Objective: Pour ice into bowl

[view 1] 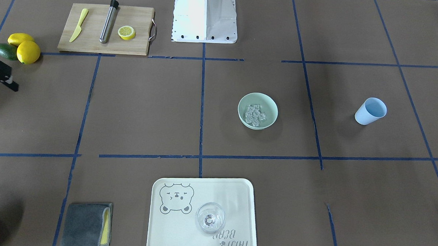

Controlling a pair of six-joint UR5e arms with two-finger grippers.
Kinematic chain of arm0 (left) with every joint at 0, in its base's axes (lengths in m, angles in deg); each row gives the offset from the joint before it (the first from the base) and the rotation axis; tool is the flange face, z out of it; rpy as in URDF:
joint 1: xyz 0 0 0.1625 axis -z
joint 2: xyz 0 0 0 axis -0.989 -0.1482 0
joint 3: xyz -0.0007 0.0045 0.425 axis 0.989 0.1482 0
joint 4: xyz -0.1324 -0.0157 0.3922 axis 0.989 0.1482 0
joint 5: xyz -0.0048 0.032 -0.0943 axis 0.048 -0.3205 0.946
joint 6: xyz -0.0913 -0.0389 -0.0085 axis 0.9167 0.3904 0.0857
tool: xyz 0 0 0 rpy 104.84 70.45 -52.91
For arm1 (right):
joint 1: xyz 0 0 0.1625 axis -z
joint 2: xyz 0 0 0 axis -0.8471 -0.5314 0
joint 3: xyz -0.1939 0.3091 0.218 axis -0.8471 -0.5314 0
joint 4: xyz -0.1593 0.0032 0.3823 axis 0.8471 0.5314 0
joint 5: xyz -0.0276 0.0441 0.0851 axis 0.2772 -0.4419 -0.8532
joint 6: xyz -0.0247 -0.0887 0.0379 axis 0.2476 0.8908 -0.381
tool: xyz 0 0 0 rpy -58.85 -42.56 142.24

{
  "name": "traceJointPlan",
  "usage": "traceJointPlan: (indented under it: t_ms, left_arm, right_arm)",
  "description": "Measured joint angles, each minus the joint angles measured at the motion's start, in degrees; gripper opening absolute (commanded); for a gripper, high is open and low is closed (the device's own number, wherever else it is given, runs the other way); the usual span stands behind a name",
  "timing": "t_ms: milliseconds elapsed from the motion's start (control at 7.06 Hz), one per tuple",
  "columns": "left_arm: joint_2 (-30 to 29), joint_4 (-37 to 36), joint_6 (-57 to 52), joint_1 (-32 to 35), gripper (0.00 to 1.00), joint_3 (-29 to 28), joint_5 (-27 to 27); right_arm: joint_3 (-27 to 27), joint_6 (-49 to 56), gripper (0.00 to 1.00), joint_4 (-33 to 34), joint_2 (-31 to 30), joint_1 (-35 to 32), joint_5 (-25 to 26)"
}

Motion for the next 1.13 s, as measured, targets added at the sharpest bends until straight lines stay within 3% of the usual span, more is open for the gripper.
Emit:
traceJointPlan:
  t_ms: [425, 709, 1134]
  left_arm:
    - [-1.0, 1.1, -0.3, -0.1, 1.00, 0.4, -6.6]
    - [-1.0, 3.0, -0.4, -0.2, 1.00, 0.4, -7.0]
    - [-0.9, 4.0, -0.4, -0.3, 1.00, 0.4, -7.0]
  right_arm:
    - [-1.6, -23.3, 1.00, 0.6, 15.8, 17.2, 13.5]
    - [-11.8, -36.5, 1.00, 0.7, 30.0, 25.5, 21.1]
    - [-30.6, -44.7, 0.98, -0.1, 46.7, 35.5, 33.2]
